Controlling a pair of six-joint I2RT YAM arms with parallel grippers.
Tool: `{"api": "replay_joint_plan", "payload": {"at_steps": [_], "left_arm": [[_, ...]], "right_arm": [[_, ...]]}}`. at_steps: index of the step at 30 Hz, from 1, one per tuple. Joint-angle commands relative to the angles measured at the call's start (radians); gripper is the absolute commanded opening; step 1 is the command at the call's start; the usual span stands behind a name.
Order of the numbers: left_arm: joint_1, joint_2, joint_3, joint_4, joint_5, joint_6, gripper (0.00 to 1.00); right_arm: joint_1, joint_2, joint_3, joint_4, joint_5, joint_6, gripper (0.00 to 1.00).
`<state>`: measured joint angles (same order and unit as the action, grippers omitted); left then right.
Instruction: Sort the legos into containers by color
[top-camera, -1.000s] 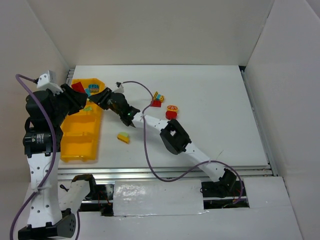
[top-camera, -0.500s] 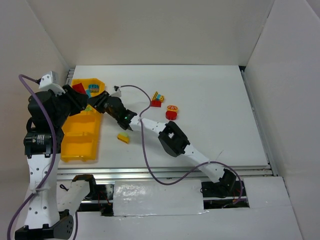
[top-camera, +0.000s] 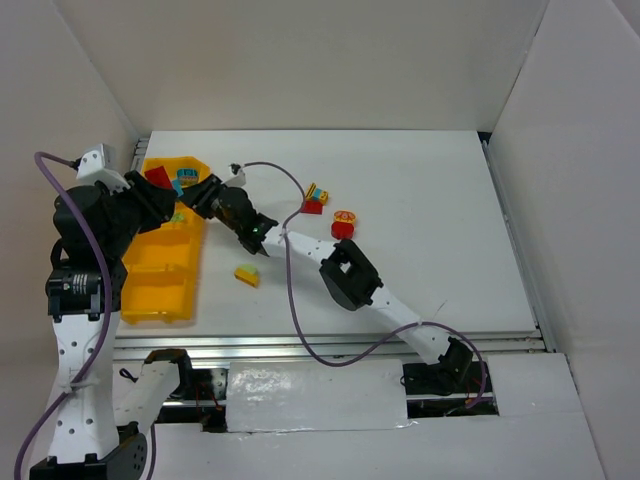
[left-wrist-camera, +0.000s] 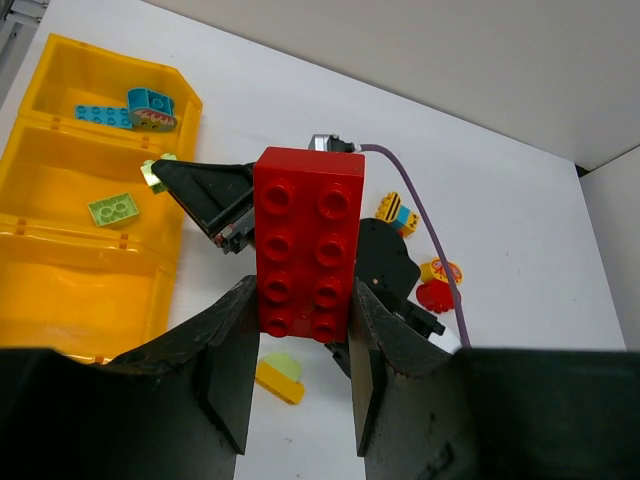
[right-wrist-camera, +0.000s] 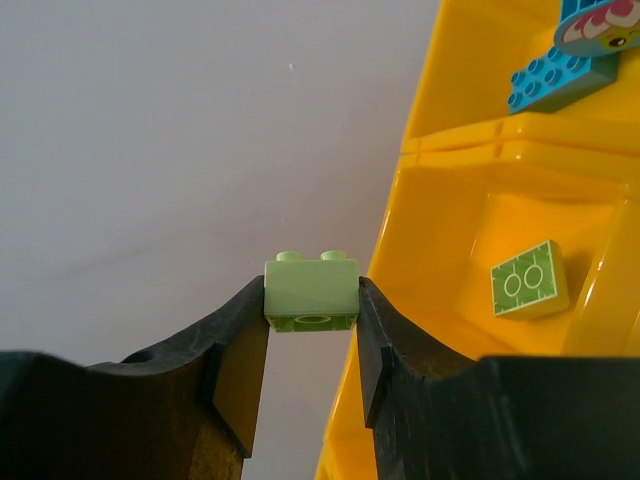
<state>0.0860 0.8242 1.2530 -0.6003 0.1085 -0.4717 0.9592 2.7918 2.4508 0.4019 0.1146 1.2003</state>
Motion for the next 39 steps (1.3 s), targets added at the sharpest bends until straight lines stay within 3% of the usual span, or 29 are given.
{"api": "replay_joint_plan", "payload": {"at_steps": [1,16,29,34,37,39], "left_arm": [[0.001,-0.017,0.006,0.039,0.005,0.013,0.00],[-0.019,-0.014,0.005,0.043,-0.012,0.015,0.00],[-0.065,-0.031,0.008,0.031,-0.075,0.034,0.00],[-0.078,-0.034,0.022,0.017,-0.104,0.041,0.00],[-0.078,-0.030,0.034,0.016,-0.102,0.038,0.00],[-0.078,-0.031,0.037,0.014,-0.096,0.039,0.00]], "right_arm": [[-0.004,0.028,0.043,0.061,-0.003,0.024,0.31],[0.019,0.069,0.071,0.031,0.062,0.091,0.53],[0.035,0.052,0.111,-0.119,0.119,0.061,0.55],[0.033,-0.021,-0.001,-0.016,0.070,-0.002,0.56],[0.030,-0.166,-0.173,0.081,0.030,-0.152,0.58],[0.021,-0.254,-0.309,0.216,0.020,-0.197,0.71]]}}
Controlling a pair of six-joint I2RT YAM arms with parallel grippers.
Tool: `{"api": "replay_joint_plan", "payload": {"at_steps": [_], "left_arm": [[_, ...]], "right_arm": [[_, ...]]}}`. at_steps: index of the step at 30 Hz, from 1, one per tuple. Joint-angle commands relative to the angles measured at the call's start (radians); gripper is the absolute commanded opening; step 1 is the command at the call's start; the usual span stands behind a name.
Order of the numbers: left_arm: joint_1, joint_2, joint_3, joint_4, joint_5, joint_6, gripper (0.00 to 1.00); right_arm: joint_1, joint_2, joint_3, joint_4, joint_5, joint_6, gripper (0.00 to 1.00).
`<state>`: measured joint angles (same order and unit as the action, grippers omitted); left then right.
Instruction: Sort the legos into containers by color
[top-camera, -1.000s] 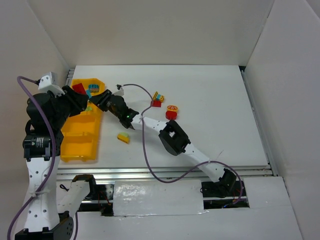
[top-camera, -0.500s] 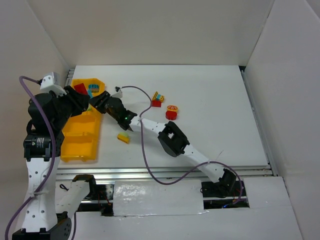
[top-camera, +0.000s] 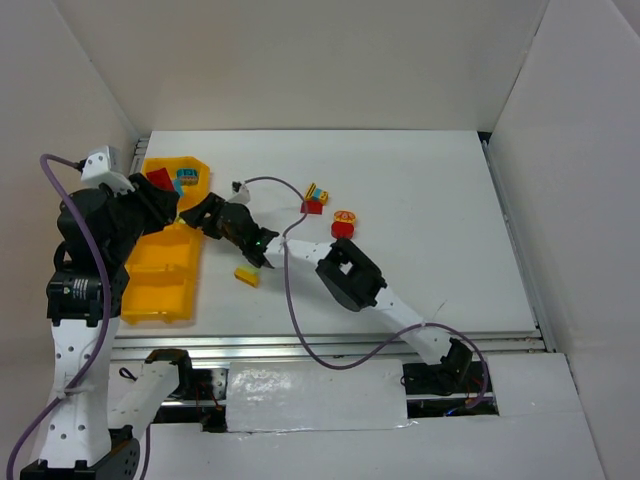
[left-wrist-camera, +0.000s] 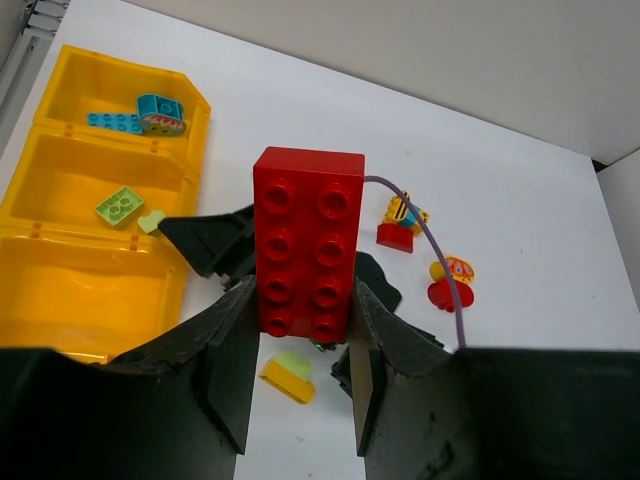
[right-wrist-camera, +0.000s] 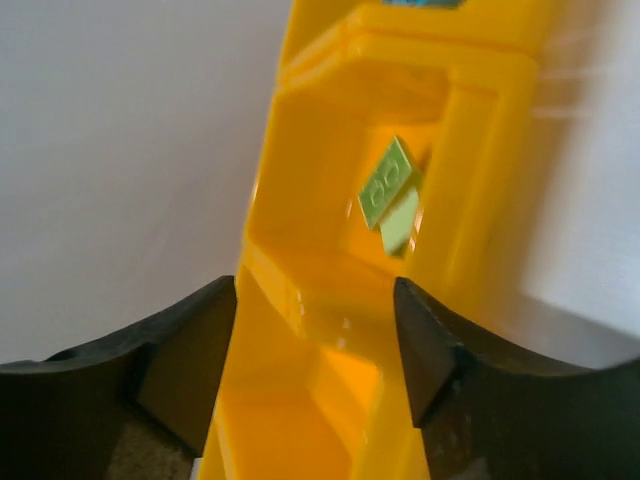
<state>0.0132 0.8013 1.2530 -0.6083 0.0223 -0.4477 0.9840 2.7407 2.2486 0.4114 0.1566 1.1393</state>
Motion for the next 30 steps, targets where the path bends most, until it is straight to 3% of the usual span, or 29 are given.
{"api": "replay_joint_plan", "payload": {"at_steps": [1,3,9,14,17,21,30], "left_arm": [[-0.005,-0.008,0.036,0.022,-0.007,0.015,0.00],[-0.005,-0.011,0.029,0.028,0.010,0.018,0.00],[-0.002,-0.011,0.010,0.045,0.070,0.024,0.00],[0.011,0.001,0.000,0.071,0.137,0.029,0.00],[0.011,-0.001,-0.023,0.096,0.202,0.038,0.00],[0.013,-0.008,-0.089,0.130,0.258,0.049,0.00],[0.010,-0.010,-0.217,0.289,0.504,0.024,0.00]], "right_arm": [[-0.010,-0.282,-0.217,0.237,-0.026,-0.148,0.73],[-0.037,-0.396,-0.361,0.328,-0.064,-0.196,0.81],[-0.090,-0.710,-0.769,0.470,-0.109,-0.260,0.85],[-0.149,-0.988,-1.073,0.448,-0.071,-0.265,0.88],[-0.185,-1.143,-1.216,0.282,-0.062,-0.262,0.91],[-0.211,-1.326,-1.273,-0.056,-0.031,-0.340,0.98],[-0.326,-1.746,-1.474,-0.258,-0.132,-0.466,1.00]]}}
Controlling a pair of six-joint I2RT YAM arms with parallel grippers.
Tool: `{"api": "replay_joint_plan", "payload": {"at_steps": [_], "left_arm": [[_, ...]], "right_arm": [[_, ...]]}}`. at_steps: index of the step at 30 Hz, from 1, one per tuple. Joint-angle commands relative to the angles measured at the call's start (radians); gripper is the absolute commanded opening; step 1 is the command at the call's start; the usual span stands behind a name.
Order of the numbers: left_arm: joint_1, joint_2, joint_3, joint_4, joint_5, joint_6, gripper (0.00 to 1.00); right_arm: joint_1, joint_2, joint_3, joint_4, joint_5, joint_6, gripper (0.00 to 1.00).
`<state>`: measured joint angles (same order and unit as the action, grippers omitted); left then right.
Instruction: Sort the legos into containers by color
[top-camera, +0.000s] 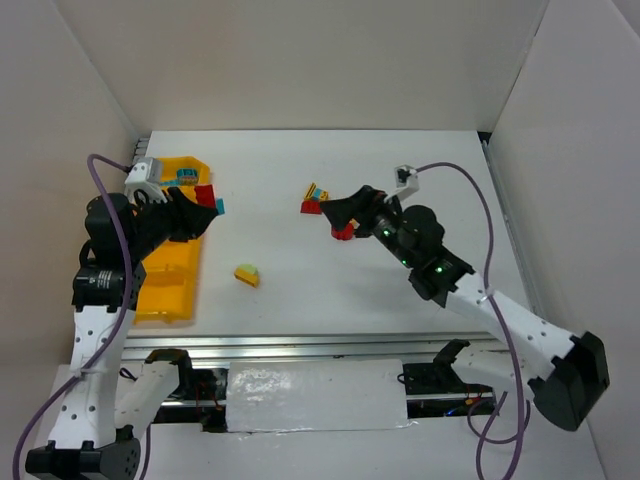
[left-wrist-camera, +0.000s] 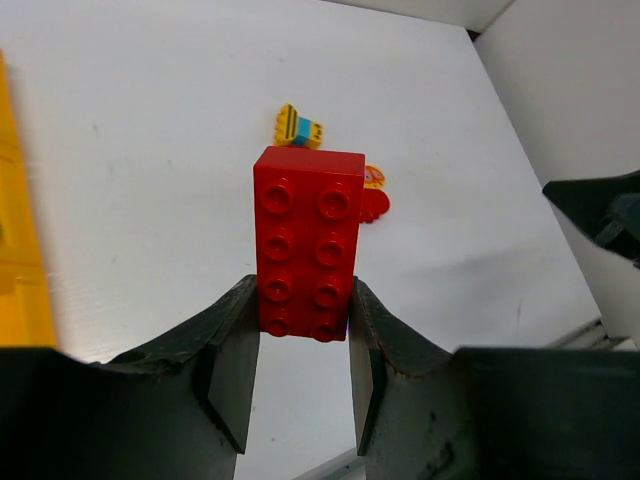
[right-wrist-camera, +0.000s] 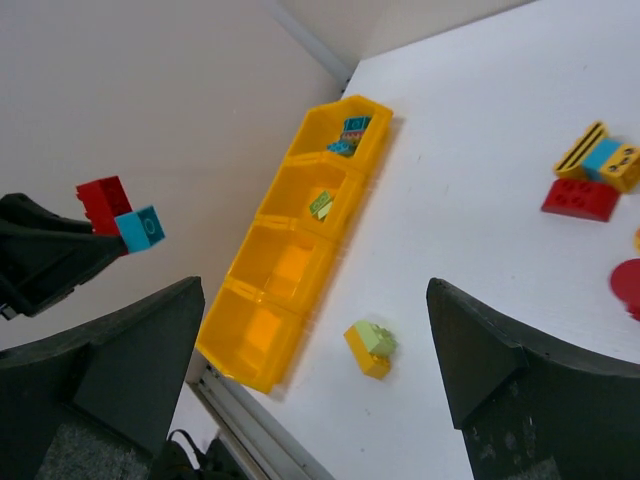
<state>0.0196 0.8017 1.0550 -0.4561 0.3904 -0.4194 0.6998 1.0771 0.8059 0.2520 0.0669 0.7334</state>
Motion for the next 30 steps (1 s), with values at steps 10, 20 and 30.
{"api": "replay_joint_plan", "payload": {"at_steps": [10,20,30], "left_arm": [[-0.052,0.031,-0.167,0.457,0.398,-0.211,0.00],[-0.228,0.047,-0.280,0.783,0.518,-0.366,0.00],[-0.257,0.051,-0.283,0.873,0.591,-0.453,0.00]], "right_arm": [[-0.066,-0.203,-0.106,-0.071,-0.392,-0.051,0.98],[0.009,0.018,-0.156,0.509,-0.802,0.179,0.84],[0.036,0.109,-0.093,0.573,-0.687,0.139,0.80]]}}
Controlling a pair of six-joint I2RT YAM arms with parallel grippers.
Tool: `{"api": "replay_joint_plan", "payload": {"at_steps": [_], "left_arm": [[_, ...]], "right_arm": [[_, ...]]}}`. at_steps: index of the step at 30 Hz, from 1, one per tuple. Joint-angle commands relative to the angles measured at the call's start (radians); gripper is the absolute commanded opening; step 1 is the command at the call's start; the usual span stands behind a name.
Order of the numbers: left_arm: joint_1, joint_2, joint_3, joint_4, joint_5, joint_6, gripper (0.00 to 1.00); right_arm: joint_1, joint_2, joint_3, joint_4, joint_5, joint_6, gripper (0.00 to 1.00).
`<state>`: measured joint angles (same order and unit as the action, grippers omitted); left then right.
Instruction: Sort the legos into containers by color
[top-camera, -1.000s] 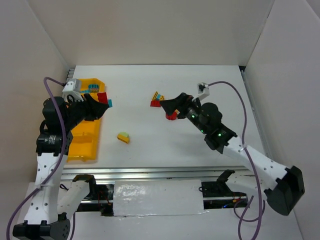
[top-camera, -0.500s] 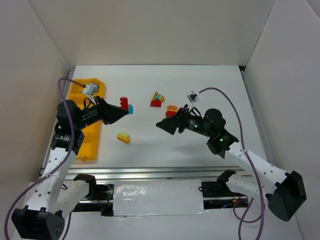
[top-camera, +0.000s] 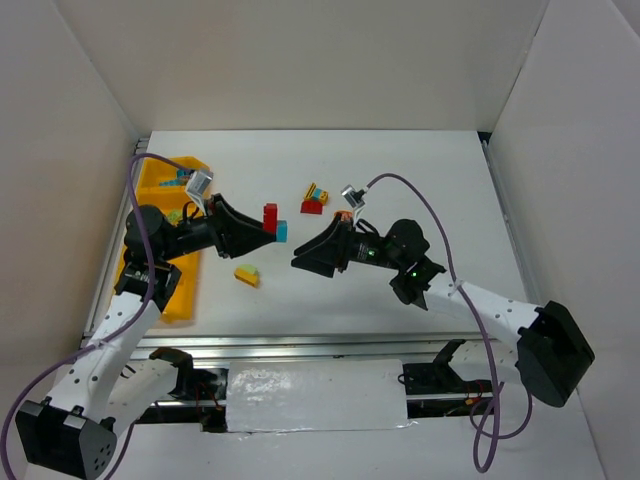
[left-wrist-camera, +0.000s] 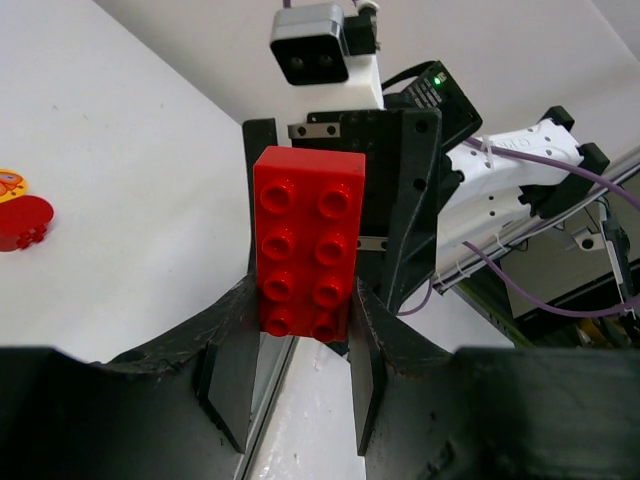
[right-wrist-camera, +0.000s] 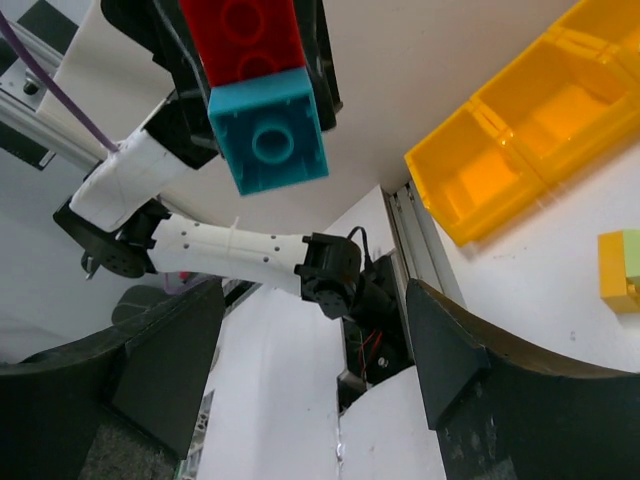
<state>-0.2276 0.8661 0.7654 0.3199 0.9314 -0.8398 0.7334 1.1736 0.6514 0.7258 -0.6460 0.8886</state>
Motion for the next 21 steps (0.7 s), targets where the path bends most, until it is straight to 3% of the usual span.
{"api": "replay_joint_plan", "payload": {"at_steps": [1,11,21], "left_arm": [[-0.012,-0.015,0.005,0.093,0.050,-0.033,0.00],[-0.033,-0.030,0.006,0.076,0.053,-0.028,0.00],[-0.035,-0.045,0.006,0.053,0.043,-0.021,0.00]], "right_arm": [[0.003,0.018,0.073,0.113,0.022,-0.013,0.80],[0.003,0.098,0.181,0.129,0.029,0.003,0.72],[0.001,0.101,0.151,0.236,-0.004,0.018,0.70]]}}
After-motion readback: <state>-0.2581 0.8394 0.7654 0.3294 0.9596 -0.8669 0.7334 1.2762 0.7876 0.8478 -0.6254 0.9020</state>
